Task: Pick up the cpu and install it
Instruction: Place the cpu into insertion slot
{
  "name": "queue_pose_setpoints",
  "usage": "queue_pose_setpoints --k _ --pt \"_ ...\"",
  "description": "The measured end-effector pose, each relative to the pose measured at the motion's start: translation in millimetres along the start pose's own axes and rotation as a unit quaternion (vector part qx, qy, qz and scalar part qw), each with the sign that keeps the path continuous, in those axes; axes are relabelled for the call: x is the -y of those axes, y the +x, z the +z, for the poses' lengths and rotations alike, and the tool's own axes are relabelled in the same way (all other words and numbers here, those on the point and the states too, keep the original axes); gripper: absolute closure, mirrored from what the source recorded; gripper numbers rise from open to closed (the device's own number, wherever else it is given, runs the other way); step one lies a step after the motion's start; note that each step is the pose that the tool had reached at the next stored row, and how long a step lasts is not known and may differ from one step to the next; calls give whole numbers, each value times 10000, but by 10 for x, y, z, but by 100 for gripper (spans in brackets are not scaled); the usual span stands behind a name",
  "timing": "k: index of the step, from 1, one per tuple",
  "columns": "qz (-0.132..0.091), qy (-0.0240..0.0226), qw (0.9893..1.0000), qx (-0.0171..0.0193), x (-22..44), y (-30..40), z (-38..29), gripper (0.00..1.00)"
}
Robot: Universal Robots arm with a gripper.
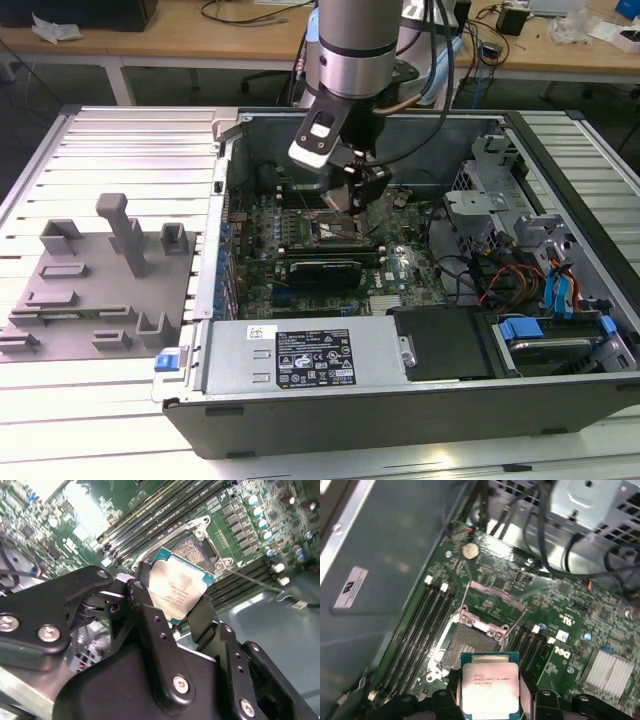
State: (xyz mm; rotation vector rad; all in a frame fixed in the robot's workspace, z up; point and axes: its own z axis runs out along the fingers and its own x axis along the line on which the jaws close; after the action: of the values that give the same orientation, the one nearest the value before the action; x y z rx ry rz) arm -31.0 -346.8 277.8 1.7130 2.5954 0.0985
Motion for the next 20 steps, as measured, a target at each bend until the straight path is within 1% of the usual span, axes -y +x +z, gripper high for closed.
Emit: queue_pose_setpoints --k 1,3,5,6,7,8,13,15,16,17,18,20 --pt "93 -1 10000 6 0 0 1 45" --pt "305 -3 9995 21 0 0 3 45" --pt "518 -5 9986 36 0 0 5 45" --pt "694 -7 9976 49 0 0 6 45" --pt "859 -8 9963 60 0 0 8 45" --pt "1056 -10 9944 74 1 0 9 45" --pt "1521 -15 9883 106 1 0 14 45" --pt "1704 -16 9853 119 1 0 17 45" --pt "1804 -17 9835 126 1 0 19 45" --pt "1919 -18 9813 134 1 0 20 45" --pt "1938 -18 9809 135 2 -1 20 45" --pt "1940 -18 9809 137 1 0 21 45"
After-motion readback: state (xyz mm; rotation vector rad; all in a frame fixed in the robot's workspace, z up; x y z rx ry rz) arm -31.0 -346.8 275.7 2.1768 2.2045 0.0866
